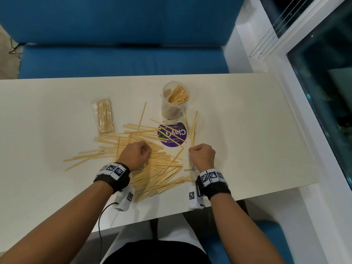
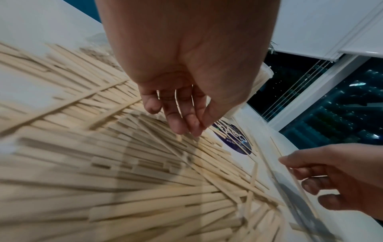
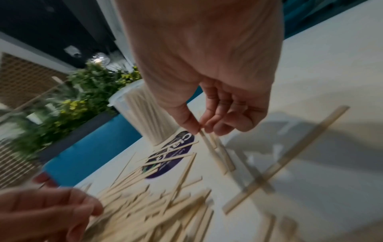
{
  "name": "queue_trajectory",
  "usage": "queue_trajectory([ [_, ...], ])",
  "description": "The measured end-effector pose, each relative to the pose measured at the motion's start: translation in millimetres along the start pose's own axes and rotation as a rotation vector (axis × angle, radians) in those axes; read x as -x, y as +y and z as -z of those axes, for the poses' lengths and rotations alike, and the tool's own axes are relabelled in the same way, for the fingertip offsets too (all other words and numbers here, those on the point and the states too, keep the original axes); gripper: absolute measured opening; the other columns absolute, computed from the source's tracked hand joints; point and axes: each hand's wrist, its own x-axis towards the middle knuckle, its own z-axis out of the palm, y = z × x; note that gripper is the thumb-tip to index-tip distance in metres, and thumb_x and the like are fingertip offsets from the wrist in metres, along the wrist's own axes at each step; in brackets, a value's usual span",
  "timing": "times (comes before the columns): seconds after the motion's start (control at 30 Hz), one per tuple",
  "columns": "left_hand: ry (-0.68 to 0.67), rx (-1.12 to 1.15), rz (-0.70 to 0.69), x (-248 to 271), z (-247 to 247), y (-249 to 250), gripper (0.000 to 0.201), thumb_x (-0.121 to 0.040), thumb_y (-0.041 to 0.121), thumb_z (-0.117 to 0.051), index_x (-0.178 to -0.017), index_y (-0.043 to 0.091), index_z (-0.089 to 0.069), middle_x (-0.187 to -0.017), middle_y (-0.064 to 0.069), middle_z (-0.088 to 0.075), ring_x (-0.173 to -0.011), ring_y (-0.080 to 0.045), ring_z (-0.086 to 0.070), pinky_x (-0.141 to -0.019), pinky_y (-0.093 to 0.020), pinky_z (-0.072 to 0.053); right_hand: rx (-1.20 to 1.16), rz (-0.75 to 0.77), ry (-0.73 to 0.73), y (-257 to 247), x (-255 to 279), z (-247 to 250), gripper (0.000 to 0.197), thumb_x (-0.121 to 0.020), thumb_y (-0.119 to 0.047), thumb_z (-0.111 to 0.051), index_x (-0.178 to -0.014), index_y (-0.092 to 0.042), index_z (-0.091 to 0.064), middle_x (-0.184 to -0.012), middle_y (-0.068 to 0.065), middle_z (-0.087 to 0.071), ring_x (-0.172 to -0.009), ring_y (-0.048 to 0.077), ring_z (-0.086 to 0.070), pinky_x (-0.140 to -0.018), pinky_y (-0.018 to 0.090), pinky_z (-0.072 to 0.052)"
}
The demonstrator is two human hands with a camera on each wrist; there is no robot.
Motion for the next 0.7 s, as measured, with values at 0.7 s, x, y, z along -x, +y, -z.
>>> queue_trajectory([
  [0.7,0.071,0.027,0.113,50,37,-61,0.015,-0.092,0.025,-0.062,-0.081,0.015,-0.065,-0.071,0.003,-0.069,-0.069,-0.014,-0.064,-0.064,-0.029,-0.049,0.662,0.830,-0.261,-31,67,-92,0.058,-0.078,-0.031,-0.071,-0.131,-0.018,-0.051,-0.129,0.001,-0.049,-0.116,0.020,-0.045,-0.100,0.040,-0.048],
])
